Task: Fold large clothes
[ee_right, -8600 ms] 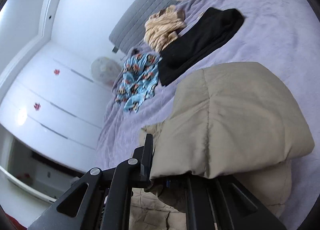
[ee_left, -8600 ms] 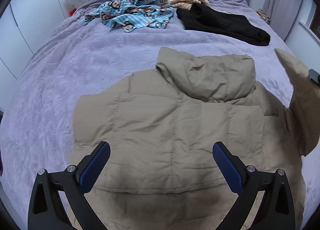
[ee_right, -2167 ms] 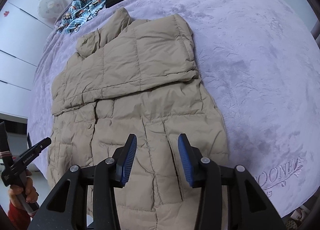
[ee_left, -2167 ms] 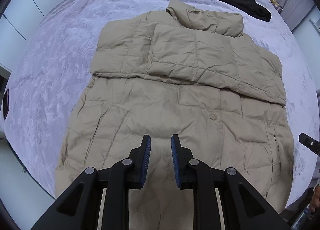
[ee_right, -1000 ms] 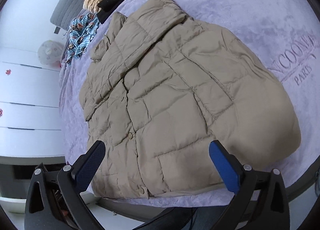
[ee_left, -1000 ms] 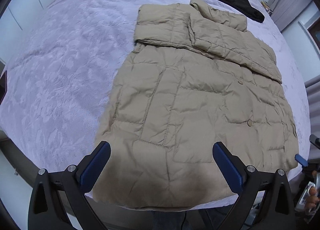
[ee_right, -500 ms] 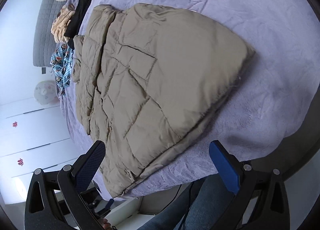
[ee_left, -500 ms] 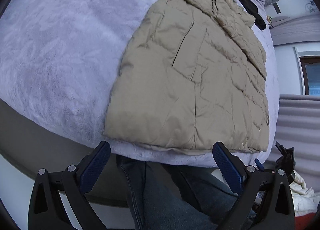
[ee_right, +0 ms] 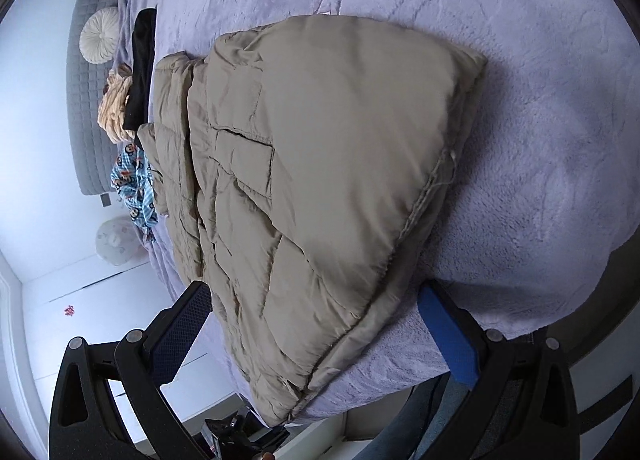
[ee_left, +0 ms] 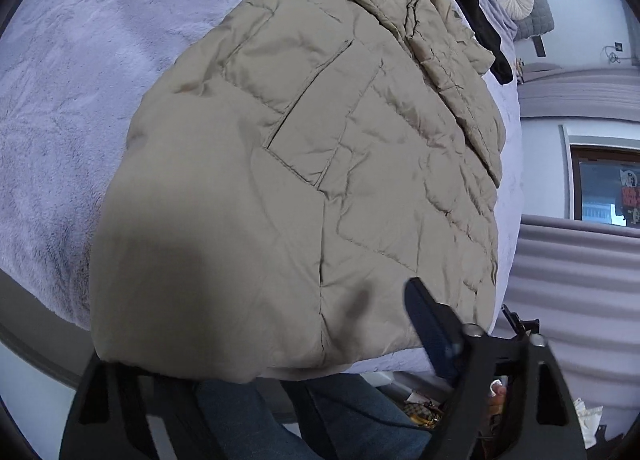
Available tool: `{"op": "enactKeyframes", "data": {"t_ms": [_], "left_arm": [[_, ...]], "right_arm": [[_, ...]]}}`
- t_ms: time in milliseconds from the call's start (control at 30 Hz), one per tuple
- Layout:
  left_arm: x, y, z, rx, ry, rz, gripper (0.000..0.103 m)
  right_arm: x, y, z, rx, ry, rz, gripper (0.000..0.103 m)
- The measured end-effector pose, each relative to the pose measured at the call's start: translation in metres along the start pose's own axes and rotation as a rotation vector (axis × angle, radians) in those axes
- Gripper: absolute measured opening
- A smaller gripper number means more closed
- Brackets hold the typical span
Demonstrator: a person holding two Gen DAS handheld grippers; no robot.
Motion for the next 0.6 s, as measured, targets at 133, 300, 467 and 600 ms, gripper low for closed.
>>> {"op": "enactKeyframes", "data": {"t_ms": [133, 300, 467, 600], "left_arm": [[0.003, 0.007, -0.003, -0.024, 0.038, -0.023, 0.018], [0.025, 0.007, -0.016, -0.106, 0.010, -0.083, 0.014], [0.044, 0.010, -0.044, -0.218, 0.045, -0.139, 0.013], [0.059, 0.019, -0.072, -0.270, 0.042, -0.200, 0.013]], "right_arm": [[-0.006, 0.001, -0.001, -0.048, 0.018, 0.009, 0.061], [-0.003, 0.001, 0.011, 0.027, -0.013, 0.000, 0.013], [0.004, 0.007, 0.036, 0.121, -0.006, -0.008, 0.012], [0.009, 0.021, 0.066, 0.207, 0.004, 0.006, 0.010]]}}
Point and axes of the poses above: each gripper's, at about its wrist camera, not at the fingertips, and x roughly against the way its jaws point, z to its left, y to its top, the point moved 5 cm from there along -x, roughly the way its jaws point, and after that the axes turned 15 degrees about x, right-handed, at the moved point
